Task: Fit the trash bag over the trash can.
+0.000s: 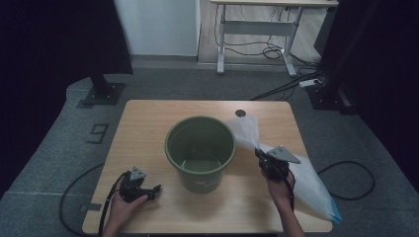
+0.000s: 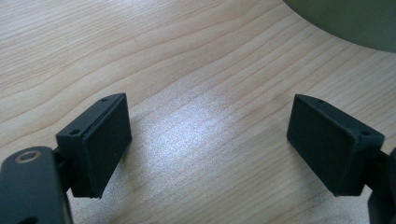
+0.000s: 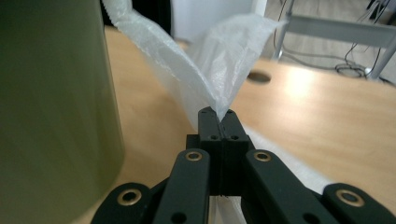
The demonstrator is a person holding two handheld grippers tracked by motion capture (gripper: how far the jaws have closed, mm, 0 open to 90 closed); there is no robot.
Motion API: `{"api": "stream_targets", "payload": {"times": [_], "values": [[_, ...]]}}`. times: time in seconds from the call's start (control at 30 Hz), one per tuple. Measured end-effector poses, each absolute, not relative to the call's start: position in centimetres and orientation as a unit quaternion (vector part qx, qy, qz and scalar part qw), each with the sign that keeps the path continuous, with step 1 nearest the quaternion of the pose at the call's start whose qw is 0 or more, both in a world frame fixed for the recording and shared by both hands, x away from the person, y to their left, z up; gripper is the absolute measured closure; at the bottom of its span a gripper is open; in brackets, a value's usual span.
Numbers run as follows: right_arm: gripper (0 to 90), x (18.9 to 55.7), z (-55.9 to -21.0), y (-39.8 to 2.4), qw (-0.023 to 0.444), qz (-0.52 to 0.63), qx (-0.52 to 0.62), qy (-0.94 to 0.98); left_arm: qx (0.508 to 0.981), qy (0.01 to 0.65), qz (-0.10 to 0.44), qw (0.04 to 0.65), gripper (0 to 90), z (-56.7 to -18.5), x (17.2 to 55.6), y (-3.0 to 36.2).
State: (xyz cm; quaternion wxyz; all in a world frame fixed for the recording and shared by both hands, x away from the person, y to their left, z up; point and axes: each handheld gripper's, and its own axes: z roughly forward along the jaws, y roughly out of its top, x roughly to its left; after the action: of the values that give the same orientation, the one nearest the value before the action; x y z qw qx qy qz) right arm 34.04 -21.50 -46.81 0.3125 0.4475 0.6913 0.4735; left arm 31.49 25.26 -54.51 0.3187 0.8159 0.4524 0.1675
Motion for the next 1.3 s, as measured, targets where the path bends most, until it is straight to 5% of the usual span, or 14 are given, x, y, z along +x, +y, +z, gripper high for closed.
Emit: {"api": "stream_targets", "payload": {"times": [1.3], "values": [[89.0, 29.3, -33.6, -22.9, 0.383, 0.636, 0.383, 0.550, 0.816, 0.453, 0.167, 0.318, 13.7, -54.5, 31.5, 25.3]]}}
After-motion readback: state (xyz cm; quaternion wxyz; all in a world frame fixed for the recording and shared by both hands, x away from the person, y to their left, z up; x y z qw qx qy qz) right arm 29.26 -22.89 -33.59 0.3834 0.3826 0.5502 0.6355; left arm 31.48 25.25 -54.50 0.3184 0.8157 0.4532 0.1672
